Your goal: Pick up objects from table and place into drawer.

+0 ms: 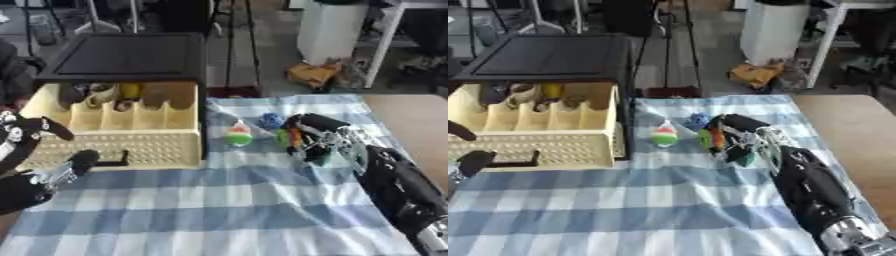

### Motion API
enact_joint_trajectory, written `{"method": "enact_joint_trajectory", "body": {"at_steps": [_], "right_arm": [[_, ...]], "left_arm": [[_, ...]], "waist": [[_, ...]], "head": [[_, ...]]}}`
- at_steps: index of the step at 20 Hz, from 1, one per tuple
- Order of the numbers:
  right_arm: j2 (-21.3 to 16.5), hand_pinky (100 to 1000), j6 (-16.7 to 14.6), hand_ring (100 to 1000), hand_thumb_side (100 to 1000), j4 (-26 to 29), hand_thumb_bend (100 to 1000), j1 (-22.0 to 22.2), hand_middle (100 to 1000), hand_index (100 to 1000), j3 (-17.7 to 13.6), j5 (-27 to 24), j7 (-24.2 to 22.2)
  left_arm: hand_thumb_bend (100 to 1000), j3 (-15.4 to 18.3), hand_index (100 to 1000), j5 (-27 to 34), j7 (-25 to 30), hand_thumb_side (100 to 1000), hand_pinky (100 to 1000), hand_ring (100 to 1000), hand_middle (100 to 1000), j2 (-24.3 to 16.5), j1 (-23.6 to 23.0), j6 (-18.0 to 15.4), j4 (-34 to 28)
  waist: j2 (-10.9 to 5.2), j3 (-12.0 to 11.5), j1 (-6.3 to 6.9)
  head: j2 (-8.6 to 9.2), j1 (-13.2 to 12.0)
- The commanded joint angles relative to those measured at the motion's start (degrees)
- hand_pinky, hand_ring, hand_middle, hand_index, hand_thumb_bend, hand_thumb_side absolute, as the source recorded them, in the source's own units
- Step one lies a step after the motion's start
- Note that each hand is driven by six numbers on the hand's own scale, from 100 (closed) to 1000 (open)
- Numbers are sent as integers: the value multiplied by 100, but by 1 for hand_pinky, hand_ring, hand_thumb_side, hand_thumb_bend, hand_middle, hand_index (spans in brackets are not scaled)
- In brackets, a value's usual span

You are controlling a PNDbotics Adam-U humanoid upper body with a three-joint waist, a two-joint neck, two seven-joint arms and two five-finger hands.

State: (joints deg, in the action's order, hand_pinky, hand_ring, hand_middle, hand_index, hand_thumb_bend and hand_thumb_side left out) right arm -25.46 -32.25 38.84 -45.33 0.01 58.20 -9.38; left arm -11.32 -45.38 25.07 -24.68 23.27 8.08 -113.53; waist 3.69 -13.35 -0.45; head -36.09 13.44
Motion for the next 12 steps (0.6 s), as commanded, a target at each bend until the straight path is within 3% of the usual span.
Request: {"method": "enact_joint_trajectory", "body": {"at_steps": [1, 12], "right_arm": [[-214, 210, -8, 339, 100, 359, 100, -107, 437, 652, 7, -255, 82], [-396, 213, 80, 343, 100, 1488, 100, -361, 435, 645, 0, -1326, -223]], "left_arm": [[575, 51, 683, 3, -6, 1000, 100, 100, 100, -71, 57, -2, -106], [571, 63, 681, -51, -2, 1000, 100, 100, 100, -119, -44, 31, -106]], "waist": [[-94, 20, -1], [-210, 119, -96]], "head": [[51, -24], [33, -79]]}}
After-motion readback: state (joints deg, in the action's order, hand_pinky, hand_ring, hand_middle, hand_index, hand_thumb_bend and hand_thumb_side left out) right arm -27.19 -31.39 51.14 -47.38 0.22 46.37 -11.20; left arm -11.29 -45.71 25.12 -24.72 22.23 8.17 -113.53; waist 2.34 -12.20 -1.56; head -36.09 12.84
